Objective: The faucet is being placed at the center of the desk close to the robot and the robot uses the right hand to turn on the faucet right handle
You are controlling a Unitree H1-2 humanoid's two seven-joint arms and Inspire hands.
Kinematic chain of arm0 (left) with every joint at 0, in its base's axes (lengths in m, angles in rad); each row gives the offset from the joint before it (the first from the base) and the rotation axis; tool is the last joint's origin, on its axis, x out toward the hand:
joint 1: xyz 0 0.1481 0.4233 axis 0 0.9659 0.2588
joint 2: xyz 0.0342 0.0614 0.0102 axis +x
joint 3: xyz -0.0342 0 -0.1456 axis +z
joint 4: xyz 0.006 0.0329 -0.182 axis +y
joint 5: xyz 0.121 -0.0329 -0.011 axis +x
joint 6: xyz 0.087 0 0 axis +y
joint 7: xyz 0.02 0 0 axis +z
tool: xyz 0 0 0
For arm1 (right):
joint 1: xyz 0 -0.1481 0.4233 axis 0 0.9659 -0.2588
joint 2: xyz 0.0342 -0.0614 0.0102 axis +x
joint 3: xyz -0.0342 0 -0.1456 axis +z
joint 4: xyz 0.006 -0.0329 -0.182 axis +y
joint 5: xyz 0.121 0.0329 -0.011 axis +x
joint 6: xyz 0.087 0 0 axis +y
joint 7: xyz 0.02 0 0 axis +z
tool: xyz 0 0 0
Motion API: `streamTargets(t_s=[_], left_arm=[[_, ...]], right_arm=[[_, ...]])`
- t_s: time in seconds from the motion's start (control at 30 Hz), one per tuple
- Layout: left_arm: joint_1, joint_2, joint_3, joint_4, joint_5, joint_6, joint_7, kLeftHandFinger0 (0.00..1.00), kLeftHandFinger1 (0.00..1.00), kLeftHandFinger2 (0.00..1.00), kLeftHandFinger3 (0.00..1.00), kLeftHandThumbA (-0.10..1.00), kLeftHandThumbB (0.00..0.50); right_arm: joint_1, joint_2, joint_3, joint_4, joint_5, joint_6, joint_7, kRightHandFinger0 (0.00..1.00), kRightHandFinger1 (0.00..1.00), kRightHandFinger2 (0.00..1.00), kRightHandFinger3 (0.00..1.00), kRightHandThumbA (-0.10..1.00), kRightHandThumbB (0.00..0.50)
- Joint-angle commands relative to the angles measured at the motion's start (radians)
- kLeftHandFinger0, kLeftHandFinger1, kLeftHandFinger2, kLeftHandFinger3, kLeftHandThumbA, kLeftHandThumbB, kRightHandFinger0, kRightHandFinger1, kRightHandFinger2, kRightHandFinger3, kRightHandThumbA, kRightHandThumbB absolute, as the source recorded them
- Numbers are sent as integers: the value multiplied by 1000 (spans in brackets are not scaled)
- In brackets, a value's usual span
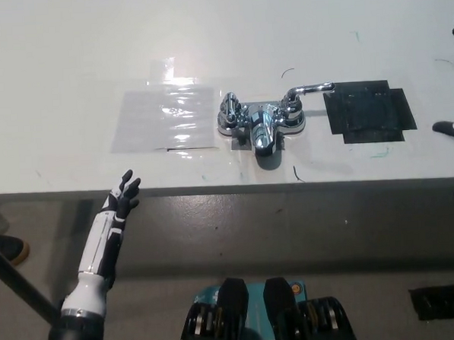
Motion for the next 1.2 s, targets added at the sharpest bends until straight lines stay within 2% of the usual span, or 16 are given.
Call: streamTargets(t_s=[0.0,0.1,0.17,0.23,0.27,0.3,0.4,0.43,0.57,0.67,0.73,0.83,0.87,0.93,0.97,1.17], left_arm=[[-97,37,26,-95,0,3,5,1000,1000,1000,1000,1000,361],[-83,38,25,-112,-1,10,2,1000,1000,1000,1000,1000,343],[-70,39,23,-123,-7,8,-5,1000,1000,1000,1000,1000,330],[-57,37,20,-132,-17,8,-12,1000,1000,1000,1000,1000,305],[-54,37,18,-131,-14,7,-11,1000,1000,1000,1000,1000,301],[-49,37,15,-134,-13,7,-12,1000,1000,1000,1000,1000,300],[-41,32,11,-143,-8,20,-10,1000,1000,1000,1000,1000,327],[-41,30,9,-141,-8,21,-10,1000,1000,1000,1000,1000,334],[-22,28,6,-152,-5,29,-11,1000,1000,1000,1000,1000,328],[-17,24,1,-157,-6,29,-13,1000,1000,1000,1000,1000,280],[-10,22,-5,-160,-8,34,-17,1000,1000,1000,1000,1000,298],[12,23,-10,-165,-11,21,-24,1000,1000,1000,1000,1000,308],[21,25,-11,-169,-8,18,-24,1000,1000,1000,1000,1000,303],[26,25,-10,-174,-11,17,-24,1000,1000,1000,1000,1000,291],[25,25,-10,-172,-11,13,-22,1000,1000,1000,1000,1000,275],[17,23,-13,-173,-6,17,-21,1000,1000,1000,1000,1000,303]], right_arm=[[192,104,-156,-604,417,-183,-179,1000,1000,1000,1000,1000,349],[314,193,-120,-529,327,-257,-99,1000,1000,1000,1000,1000,349],[370,272,-87,-500,236,-289,-103,1000,1000,1000,1000,1000,373],[427,329,-51,-459,175,-331,-87,1000,1000,1000,1000,1000,326],[446,361,-28,-407,114,-397,-69,1000,1000,1000,1000,1000,295],[460,373,-25,-396,101,-418,-61,1000,1000,1000,1000,1000,284],[498,436,10,-306,88,-442,-46,1000,1000,1000,1000,1000,270],[507,458,20,-280,59,-454,-54,1000,1000,1000,1000,1000,280],[519,516,38,-199,3,-492,-78,1000,1000,1000,1000,1000,268],[502,544,34,-102,-24,-534,-98,1000,1000,1000,1000,1000,231],[495,549,34,-29,-78,-565,-118,1000,1000,1000,1000,1000,229],[501,560,37,55,-96,-603,-129,1000,1000,1000,1000,1000,179],[497,567,38,103,-90,-621,-131,1000,1000,1000,1000,1000,129],[485,572,40,152,-96,-636,-138,1000,1000,1000,1000,1000,102],[473,571,41,176,-107,-642,-145,1000,1000,1000,1000,1000,118],[445,560,42,221,-120,-653,-158,1000,1000,1000,1000,1000,98]])
